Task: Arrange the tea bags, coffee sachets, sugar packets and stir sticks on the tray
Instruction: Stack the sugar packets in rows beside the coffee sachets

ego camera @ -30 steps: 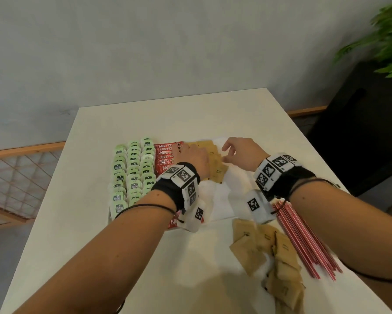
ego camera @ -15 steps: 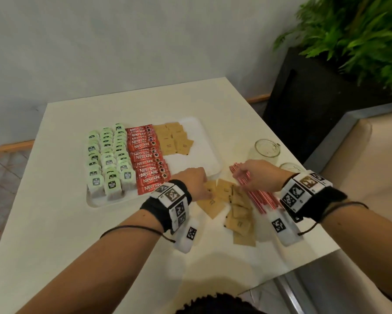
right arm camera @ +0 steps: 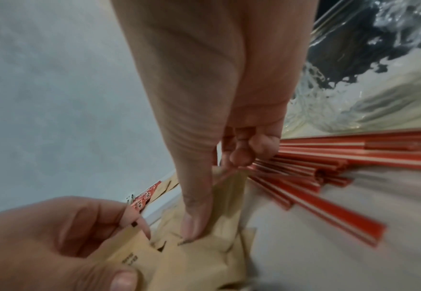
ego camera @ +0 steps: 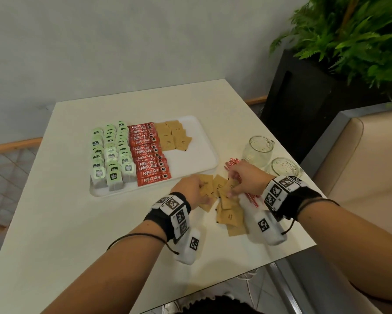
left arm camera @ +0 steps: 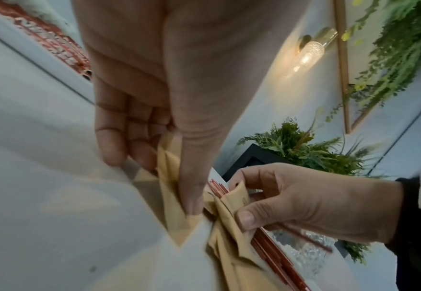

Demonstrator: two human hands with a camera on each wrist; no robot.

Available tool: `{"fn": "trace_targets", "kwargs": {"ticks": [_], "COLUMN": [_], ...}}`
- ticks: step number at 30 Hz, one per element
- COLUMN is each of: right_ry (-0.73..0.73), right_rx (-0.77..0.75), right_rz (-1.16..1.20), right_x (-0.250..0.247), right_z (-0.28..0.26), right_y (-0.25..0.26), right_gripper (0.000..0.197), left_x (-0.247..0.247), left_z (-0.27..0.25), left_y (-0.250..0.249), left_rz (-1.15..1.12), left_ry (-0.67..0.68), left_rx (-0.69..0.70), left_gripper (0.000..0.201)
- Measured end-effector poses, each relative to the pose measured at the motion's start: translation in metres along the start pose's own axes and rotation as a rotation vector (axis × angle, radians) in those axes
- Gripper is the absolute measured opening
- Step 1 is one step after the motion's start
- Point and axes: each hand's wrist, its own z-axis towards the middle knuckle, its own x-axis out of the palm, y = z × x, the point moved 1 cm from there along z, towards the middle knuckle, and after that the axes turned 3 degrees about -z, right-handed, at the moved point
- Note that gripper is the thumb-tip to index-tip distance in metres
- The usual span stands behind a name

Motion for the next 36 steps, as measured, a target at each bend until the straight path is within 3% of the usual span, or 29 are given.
{"fn": "trace_targets", "kwargs": {"ticks": [4, 9, 13, 20, 25, 30, 33, 36], "right_ry": [0.005, -0.047, -0.083, -0.105, -0.054, -0.064, -0.057, -0.114], "right_rx": [-0.049, -0.061, -0.087, -0.089, -0.166, -0.182, -0.183, -0.143], "right_rz": [0.126, 0.119, 0.152, 0.080, 0.338, 0.456, 0.539, 0.471], "right_x": [-0.003, -0.013, -0.022, -0.028, -0.022, -0.014, -0.013, -0.012], "right_z": [-0.005, -0.008, -0.014, -0.021, -0.022, -0.024, -0.028, -0.025], "right_y": [0.000, -0.004, 0.001, 0.015, 0.023, 0.029, 0.034, 0.028], "right_gripper": [0.036, 0.032, 0.025, 0.024, 0.018, 0.025, 0.030, 0.028], "left_x": [0.002, -0.003, -0.006, 0.001, -0.002, -0.004, -0.002, -0.001], "left_z": [-0.006, -0.013, -0.014, -0.014, -0.020, -0.026, -0.030, -0.033], "left_y": [0.012, 0.015, 0.012, -0.001, -0.014, -0.017, -0.014, -0.011], "left_rz": [-0.066, -0.465, -0.499, -0.648, -0.746, -0.808, -0.847, -0.885], "left_ry": [-0.061, -0.141, -0.165, -0.044, 0.058, 0.155, 0.161, 0.133], "left_rx": [0.005, 0.056, 0.099, 0.075, 0.148, 0.130, 0.130, 0.098], "left_gripper": [0.033, 0.021, 0.013, 0.013, 0.023, 0.054, 0.035, 0.021]}}
